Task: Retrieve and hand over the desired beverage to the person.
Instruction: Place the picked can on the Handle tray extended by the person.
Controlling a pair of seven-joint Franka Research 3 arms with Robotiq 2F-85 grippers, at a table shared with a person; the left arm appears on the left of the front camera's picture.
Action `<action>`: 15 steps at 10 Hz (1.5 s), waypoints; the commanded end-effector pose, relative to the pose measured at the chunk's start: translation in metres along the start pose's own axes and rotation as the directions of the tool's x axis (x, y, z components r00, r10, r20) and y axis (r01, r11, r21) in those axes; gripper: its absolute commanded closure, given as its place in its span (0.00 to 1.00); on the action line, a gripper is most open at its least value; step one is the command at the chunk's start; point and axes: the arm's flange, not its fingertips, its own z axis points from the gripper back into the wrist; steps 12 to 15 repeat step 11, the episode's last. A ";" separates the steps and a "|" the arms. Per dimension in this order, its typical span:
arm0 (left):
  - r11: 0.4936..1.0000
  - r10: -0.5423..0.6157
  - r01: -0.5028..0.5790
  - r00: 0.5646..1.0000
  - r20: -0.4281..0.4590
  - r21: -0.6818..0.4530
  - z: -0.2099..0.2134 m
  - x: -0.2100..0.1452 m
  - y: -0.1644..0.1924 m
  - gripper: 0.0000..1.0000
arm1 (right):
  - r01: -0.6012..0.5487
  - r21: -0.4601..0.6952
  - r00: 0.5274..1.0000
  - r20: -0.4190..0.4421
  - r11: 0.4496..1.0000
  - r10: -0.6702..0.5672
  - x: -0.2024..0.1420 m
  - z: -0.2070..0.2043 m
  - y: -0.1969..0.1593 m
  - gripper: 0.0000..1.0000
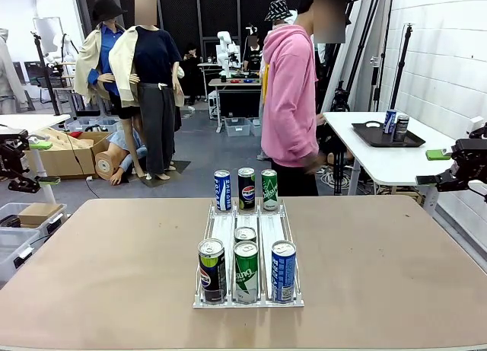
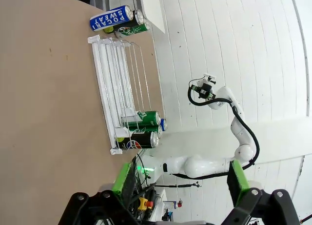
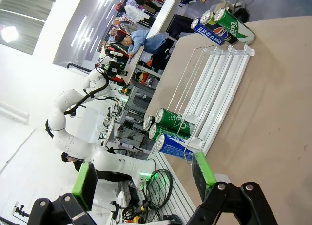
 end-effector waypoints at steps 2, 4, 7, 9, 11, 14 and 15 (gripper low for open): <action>1.000 -0.007 0.007 1.000 0.005 0.009 -0.001 -0.001 -0.004 0.00 | 0.008 0.000 1.000 0.006 1.000 -0.008 -0.001 -0.002 0.001 0.00; 1.000 -0.007 0.007 1.000 0.005 0.009 -0.001 -0.001 -0.004 0.00 | 0.008 0.000 1.000 0.006 1.000 -0.008 -0.001 -0.002 0.001 0.00; 1.000 -0.007 0.007 1.000 0.005 0.009 -0.001 -0.001 -0.004 0.00 | 0.008 0.000 1.000 0.006 1.000 -0.008 -0.001 -0.002 0.001 0.00; 1.000 -0.007 0.007 1.000 0.005 0.009 -0.001 -0.001 -0.004 0.00 | 0.008 0.000 1.000 0.006 1.000 -0.008 -0.001 -0.002 0.001 0.00; 1.000 -0.007 0.007 1.000 0.005 0.009 -0.001 -0.001 -0.004 0.00 | 0.008 0.000 1.000 0.006 1.000 -0.008 -0.001 -0.002 0.001 0.00; 1.000 -0.007 0.007 1.000 0.005 0.009 -0.001 -0.001 -0.004 0.00 | 0.008 0.000 1.000 0.006 1.000 -0.008 -0.001 -0.002 0.001 0.00; 1.000 -0.007 0.007 1.000 0.005 0.009 -0.001 -0.001 -0.004 0.00 | 0.008 0.000 1.000 0.006 1.000 -0.008 -0.001 -0.002 0.001 0.00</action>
